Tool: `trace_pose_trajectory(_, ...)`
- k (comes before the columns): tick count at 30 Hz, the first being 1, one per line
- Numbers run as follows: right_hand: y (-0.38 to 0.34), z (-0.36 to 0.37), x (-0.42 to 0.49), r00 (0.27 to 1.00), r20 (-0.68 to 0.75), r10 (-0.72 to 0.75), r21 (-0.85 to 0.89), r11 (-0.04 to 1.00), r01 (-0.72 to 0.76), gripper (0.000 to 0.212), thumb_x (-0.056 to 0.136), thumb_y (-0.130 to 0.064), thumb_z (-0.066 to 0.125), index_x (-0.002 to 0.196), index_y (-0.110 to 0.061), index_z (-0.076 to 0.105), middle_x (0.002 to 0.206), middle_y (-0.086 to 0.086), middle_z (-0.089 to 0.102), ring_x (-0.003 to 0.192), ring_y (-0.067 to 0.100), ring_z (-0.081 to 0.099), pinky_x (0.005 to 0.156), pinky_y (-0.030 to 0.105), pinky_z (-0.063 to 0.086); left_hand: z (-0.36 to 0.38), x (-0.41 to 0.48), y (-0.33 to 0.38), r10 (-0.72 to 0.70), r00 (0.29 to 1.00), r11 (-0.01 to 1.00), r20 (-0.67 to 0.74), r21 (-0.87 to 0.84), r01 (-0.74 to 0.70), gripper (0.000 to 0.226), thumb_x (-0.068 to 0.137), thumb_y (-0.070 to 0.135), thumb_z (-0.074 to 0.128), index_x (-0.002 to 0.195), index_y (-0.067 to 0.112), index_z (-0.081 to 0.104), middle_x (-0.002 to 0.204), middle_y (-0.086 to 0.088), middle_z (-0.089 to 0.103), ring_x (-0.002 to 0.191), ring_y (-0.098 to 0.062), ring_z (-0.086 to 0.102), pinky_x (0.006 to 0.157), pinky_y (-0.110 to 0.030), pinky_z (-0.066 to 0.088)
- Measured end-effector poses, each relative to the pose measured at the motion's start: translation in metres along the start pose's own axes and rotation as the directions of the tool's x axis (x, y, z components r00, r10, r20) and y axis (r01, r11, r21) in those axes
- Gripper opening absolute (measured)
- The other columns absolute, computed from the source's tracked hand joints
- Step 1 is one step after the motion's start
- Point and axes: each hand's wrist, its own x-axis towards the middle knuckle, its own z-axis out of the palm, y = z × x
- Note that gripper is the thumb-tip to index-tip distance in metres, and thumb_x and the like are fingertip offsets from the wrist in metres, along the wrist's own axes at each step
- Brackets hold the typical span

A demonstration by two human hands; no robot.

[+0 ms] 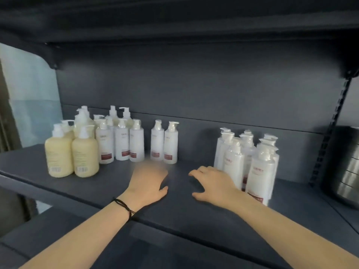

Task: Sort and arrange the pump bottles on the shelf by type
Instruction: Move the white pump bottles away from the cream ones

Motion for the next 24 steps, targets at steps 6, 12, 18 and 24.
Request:
trace_pose_trajectory(6, -0.028, 0.02, 0.086, 1.0, 0.0, -0.013, -0.193, 0.981, 0.013, 0.058, 0.085, -0.044, 0.059, 0.136, -0.023, 0.041, 0.127, 0.001, 0.05, 0.114, 0.024, 0.047, 0.089, 0.037, 0.041, 0.032, 0.013, -0.075, -0.083, 0.996, 0.996, 0.025, -0.01, 0.083, 0.05, 0.089, 0.055, 0.039, 0.128, 0.024, 0.047, 0.119, -0.004, 0.057, 0.11, -0.024, 0.05, 0.08, -0.036, 0.035)
trace_pose_trajectory(12, -0.024, 0.042, 0.15, 0.985, -0.013, 0.174, -0.247, 0.954, -0.172, 0.052, 0.087, -0.042, 0.059, 0.131, -0.02, 0.042, 0.127, 0.003, 0.049, 0.115, 0.025, 0.048, 0.086, 0.035, 0.041, 0.067, 0.064, -0.109, -0.016, 1.0, 0.995, -0.019, -0.098, 0.014, 0.05, 0.091, 0.044, 0.045, 0.134, 0.019, 0.04, 0.12, -0.007, 0.054, 0.106, -0.025, 0.052, 0.081, -0.037, 0.045)
trace_pose_trajectory(18, -0.019, 0.053, 0.186, 0.858, -0.081, 0.507, 0.155, 0.857, -0.492, 0.059, 0.079, -0.058, 0.064, 0.117, -0.017, 0.045, 0.112, 0.0, 0.055, 0.102, 0.021, 0.056, 0.069, 0.034, 0.047, 0.098, 0.116, -0.1, -0.083, 0.984, 0.707, -0.158, -0.705, -0.053, 0.098, 0.084, 0.029, 0.066, 0.15, 0.025, -0.007, 0.147, -0.004, 0.025, 0.127, -0.021, 0.041, 0.099, -0.036, 0.047)
trace_pose_trajectory(24, -0.013, 0.067, 0.208, 0.772, 0.017, 0.635, 0.649, 0.581, -0.492, 0.061, 0.077, -0.046, 0.074, 0.121, -0.014, 0.046, 0.116, 0.001, 0.06, 0.096, 0.016, 0.059, 0.081, 0.034, 0.053, 0.111, 0.15, -0.093, -0.205, 0.975, 0.526, -0.086, -0.85, 0.036, 0.099, 0.087, 0.018, 0.062, 0.149, 0.012, -0.014, 0.152, -0.013, 0.021, 0.137, -0.026, 0.028, 0.114, -0.035, 0.027)
